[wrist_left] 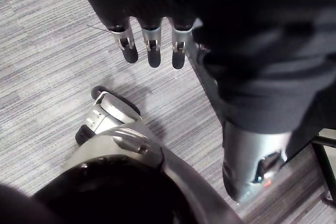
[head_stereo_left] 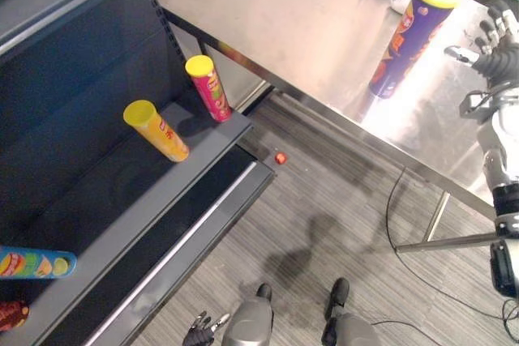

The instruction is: Put the gum and the chips on the shelf.

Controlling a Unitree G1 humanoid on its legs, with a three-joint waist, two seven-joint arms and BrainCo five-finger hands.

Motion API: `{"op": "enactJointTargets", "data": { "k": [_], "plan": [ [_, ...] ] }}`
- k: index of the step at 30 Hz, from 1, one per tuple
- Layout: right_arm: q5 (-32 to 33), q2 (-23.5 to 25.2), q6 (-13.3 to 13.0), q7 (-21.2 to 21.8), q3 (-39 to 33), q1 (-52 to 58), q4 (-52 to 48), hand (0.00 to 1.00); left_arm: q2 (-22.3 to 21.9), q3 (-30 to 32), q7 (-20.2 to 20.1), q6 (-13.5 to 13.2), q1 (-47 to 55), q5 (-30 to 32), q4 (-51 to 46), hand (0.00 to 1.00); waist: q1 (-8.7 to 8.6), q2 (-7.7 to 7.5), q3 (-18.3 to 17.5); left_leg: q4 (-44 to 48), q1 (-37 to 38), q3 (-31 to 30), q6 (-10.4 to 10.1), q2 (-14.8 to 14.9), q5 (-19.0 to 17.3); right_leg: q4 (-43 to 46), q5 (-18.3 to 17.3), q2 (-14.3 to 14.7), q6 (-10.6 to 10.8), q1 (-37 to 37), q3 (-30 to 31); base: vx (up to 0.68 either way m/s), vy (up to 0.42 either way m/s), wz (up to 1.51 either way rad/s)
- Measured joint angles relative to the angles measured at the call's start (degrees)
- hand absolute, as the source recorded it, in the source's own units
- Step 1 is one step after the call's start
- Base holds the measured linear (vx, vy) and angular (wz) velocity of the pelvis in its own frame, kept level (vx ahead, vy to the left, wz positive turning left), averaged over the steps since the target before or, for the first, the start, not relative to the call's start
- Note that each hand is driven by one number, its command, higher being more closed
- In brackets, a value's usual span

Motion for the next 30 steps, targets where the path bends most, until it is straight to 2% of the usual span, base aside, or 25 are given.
{"op": "enactJointTargets", "data": {
  "k": [9, 19, 24, 27, 28, 30],
  "plan": [
    [-0.03, -0.04, 1.29, 2.16, 1.89, -1.38, 0.81, 0.0, 0.29, -0.48, -0.21, -0.08, 0.04, -0.24, -0.02, 0.0, 0.2, -0.08, 0.95, 0.34, -0.15, -0.17, 0.04, -0.04, 0.09, 0.46, -0.01, -0.11, 0.0, 0.0, -0.24, 0.0, -0.001, 0.0],
    [0.52, -0.05, 1.22, 4.9, 3.9, -5.1, 1.42, 0.0, 0.42, -0.71, -0.2, -0.09, -0.03, -0.29, -0.08, 0.0, 0.24, -0.01, 2.59, 0.36, -0.7, -1.43, -0.13, -0.14, 0.55, 0.63, -0.02, -0.19, -0.02, 0.03, -1.44, 0.0, -0.009, 0.06],
    [1.82, -0.17, 1.1, 5.99, 4.09, -5.47, 3.92, 0.0, 0.51, -1.34, -0.21, -0.08, -0.01, -0.42, -1.09, 0.0, 1.48, 0.22, 2.83, 0.37, -0.71, -1.75, -0.21, -0.28, 0.85, 0.93, -0.04, -0.38, -0.02, 0.08, -1.84, -0.01, -0.006, 0.04],
    [2.16, -0.18, 1.05, 6.02, 4.42, -5.85, 4.67, 0.0, 0.54, -1.86, -0.34, -0.17, -0.02, -0.46, -1.31, 0.0, 1.48, 0.49, 3.55, 0.19, -0.92, -2.45, -0.23, -0.6, 1.46, 1.44, -0.13, -0.78, -0.1, 0.08, -2.79, -0.03, -0.005, 0.15],
    [2.16, -0.18, 1.05, 6.02, 4.65, -6.71, 5.65, 1.0, 0.56, -2.09, -0.38, -0.37, -0.03, -0.5, -1.64, 0.0, 1.49, 0.59, 4.14, 0.2, -0.92, -2.8, -0.23, -0.67, 1.63, 1.79, -0.24, -0.89, -0.24, 0.07, -2.97, -0.04, -0.009, 0.12],
    [2.17, -0.21, 1.03, 5.98, 4.64, -7.4, 6.08, 1.0, 0.58, -2.13, -0.5, -0.99, -0.03, -0.58, -1.72, 0.0, 1.56, 0.58, 4.64, 0.16, -1.09, -2.95, -0.23, -0.72, 1.84, 1.84, -0.26, -0.98, -0.28, 0.06, -3.2, -0.05, -0.01, 0.08]
  ]
}}
